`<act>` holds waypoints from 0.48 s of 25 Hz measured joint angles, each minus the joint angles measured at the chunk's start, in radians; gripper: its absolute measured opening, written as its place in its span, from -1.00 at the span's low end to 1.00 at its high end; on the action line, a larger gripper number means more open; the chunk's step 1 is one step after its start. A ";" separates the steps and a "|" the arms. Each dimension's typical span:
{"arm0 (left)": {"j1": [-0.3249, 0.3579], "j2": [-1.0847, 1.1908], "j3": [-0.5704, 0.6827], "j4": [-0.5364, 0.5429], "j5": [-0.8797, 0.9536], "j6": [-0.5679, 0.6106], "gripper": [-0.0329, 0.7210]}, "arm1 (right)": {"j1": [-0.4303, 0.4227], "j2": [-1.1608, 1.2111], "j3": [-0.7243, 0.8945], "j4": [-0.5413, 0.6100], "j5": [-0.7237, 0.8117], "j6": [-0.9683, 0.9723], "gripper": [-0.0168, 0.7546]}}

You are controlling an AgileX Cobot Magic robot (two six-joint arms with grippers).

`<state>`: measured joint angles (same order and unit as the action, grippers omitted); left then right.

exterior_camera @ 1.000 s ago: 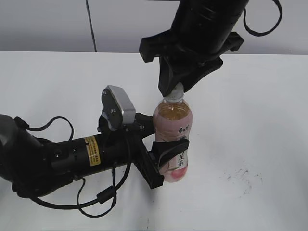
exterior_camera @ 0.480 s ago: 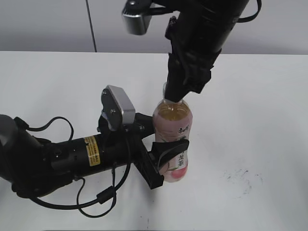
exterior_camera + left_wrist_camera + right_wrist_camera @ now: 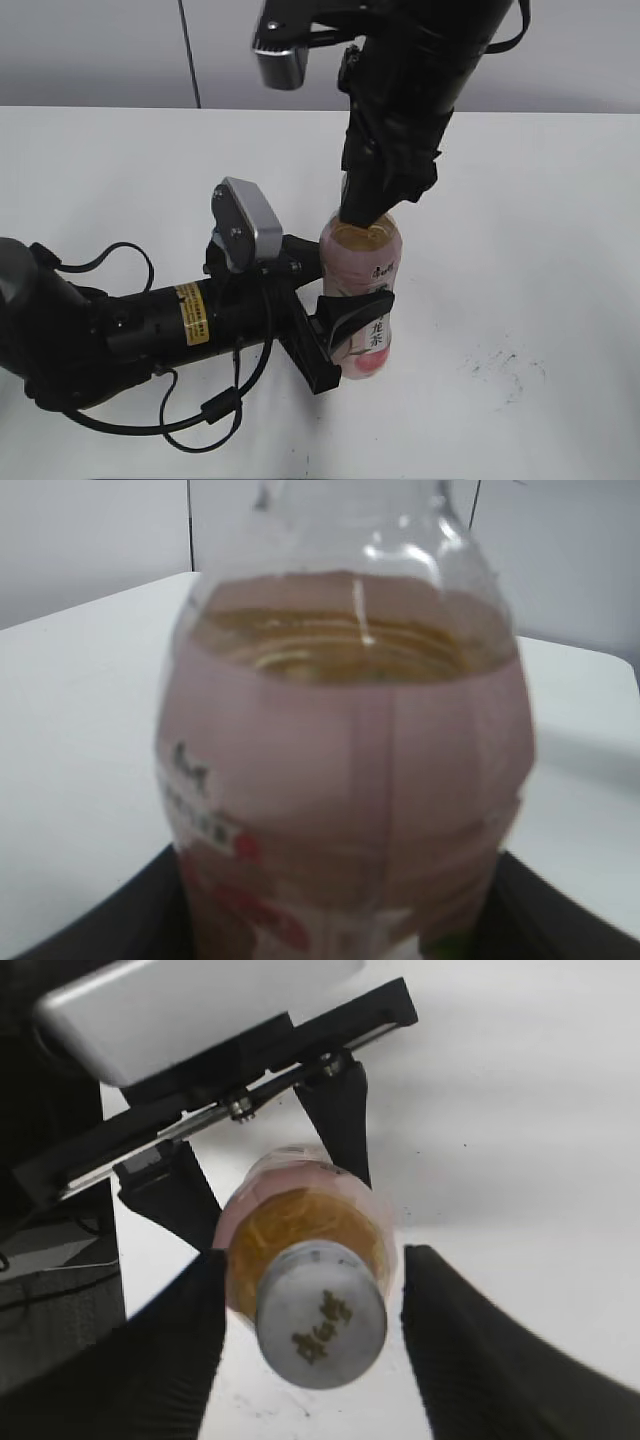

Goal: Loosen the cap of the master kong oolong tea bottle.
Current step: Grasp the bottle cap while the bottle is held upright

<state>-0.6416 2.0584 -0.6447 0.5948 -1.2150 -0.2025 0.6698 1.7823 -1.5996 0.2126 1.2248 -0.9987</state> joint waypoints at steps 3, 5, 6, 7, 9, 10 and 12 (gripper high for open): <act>0.000 0.000 0.000 0.000 0.000 0.000 0.13 | 0.000 -0.002 -0.009 0.008 0.000 0.151 0.48; 0.000 0.000 0.000 0.001 0.000 0.000 0.13 | 0.000 -0.005 -0.030 0.008 0.000 0.354 0.52; 0.000 0.000 0.000 0.001 0.000 0.000 0.13 | 0.000 -0.006 -0.045 0.008 0.000 0.458 0.51; 0.000 0.000 0.000 0.001 0.000 0.000 0.13 | 0.000 -0.008 -0.057 0.008 -0.001 0.591 0.51; 0.000 0.000 0.000 0.001 0.000 0.000 0.13 | 0.000 -0.011 -0.071 0.001 -0.001 0.837 0.50; 0.000 0.000 0.000 0.001 0.001 0.000 0.13 | 0.000 -0.013 -0.072 -0.003 -0.001 0.952 0.50; 0.000 0.000 0.000 0.001 0.001 0.000 0.13 | 0.000 -0.014 -0.069 -0.009 -0.001 1.087 0.50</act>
<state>-0.6416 2.0584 -0.6447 0.5958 -1.2140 -0.2024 0.6698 1.7683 -1.6684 0.2034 1.2238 0.0880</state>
